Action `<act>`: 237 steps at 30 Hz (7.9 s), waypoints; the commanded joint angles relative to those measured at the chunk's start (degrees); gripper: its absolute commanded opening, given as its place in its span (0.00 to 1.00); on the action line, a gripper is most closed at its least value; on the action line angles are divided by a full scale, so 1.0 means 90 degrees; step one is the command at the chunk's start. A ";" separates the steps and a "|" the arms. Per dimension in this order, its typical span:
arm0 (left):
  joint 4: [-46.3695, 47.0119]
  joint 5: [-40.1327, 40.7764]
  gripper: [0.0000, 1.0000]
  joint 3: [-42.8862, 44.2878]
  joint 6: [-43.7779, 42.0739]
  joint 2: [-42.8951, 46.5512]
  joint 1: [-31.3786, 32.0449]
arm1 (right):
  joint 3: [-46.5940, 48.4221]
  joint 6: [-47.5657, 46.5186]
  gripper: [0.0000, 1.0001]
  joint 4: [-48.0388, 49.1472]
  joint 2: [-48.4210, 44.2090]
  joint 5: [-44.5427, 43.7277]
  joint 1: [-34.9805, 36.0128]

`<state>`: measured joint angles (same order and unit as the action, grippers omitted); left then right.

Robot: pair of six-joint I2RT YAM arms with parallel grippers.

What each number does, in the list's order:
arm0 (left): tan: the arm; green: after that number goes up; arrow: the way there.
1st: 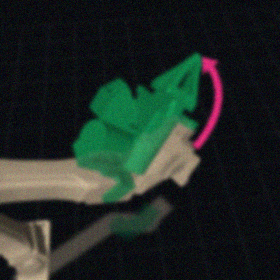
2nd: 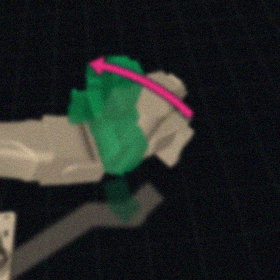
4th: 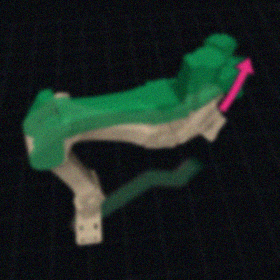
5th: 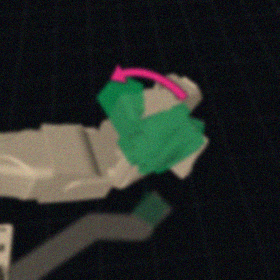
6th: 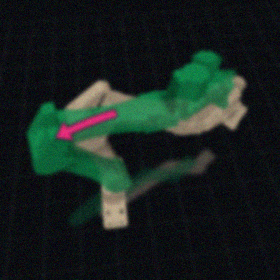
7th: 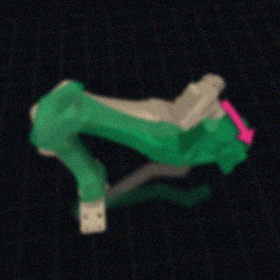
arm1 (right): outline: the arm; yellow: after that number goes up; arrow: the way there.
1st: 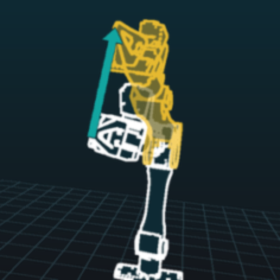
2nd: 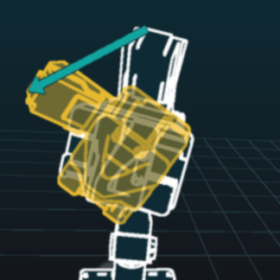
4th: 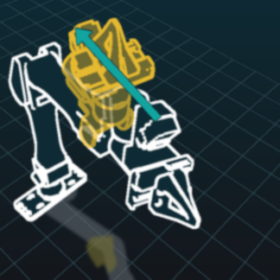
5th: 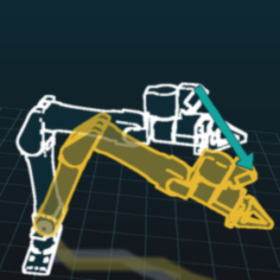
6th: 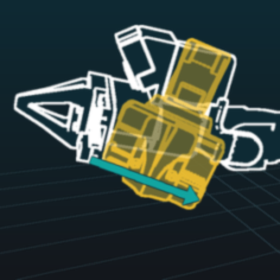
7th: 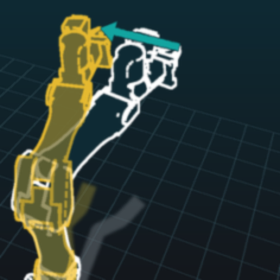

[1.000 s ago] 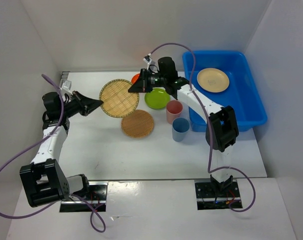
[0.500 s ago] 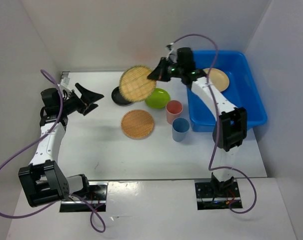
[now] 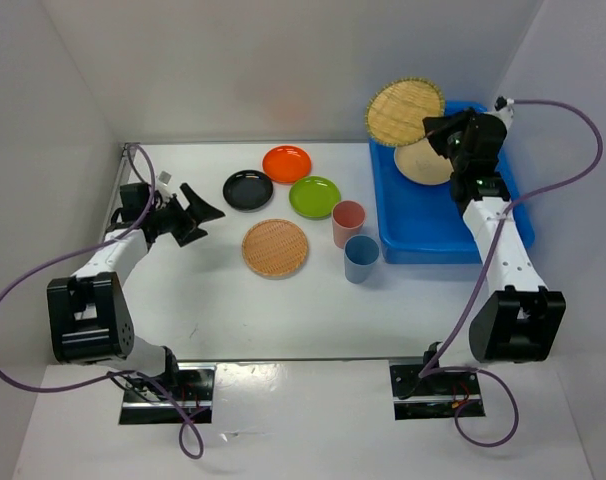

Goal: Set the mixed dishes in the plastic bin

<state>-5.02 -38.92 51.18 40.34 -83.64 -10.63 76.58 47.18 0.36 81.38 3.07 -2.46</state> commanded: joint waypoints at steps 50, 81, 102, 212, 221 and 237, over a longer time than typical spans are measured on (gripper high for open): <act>-0.0116 0.1736 0.99 0.0358 -0.0566 -0.0960 0.1816 | 0.2214 0.0970 0.92 -0.0332 0.4923 -0.1357 -0.1220; 0.1162 0.1297 0.76 -0.0179 -0.0264 -0.2083 0.2139 | -0.0891 -0.1032 0.98 0.0457 -0.0204 0.1075 0.0779; 0.0772 0.0019 0.00 0.0045 0.0536 0.0531 0.1105 | -0.0637 -0.1892 0.98 0.0721 -0.0176 0.2742 0.1660; 0.2607 0.1287 0.91 0.2019 0.1240 -0.4145 0.0723 | -0.0188 0.0559 0.99 0.0644 0.2025 -0.0800 -0.0617; 0.3144 0.2341 0.79 0.1843 0.2119 -0.4359 0.1142 | -0.0891 0.0111 0.99 0.1025 0.0763 0.0253 -0.0138; 0.3380 0.2401 0.00 0.1180 0.2374 -0.3367 0.0987 | 0.0504 -0.1724 0.99 0.0146 0.0537 0.1884 0.1512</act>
<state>25.21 -15.55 64.27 63.05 -119.77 0.05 76.36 38.72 3.31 86.83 16.21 7.97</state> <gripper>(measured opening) 0.015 0.992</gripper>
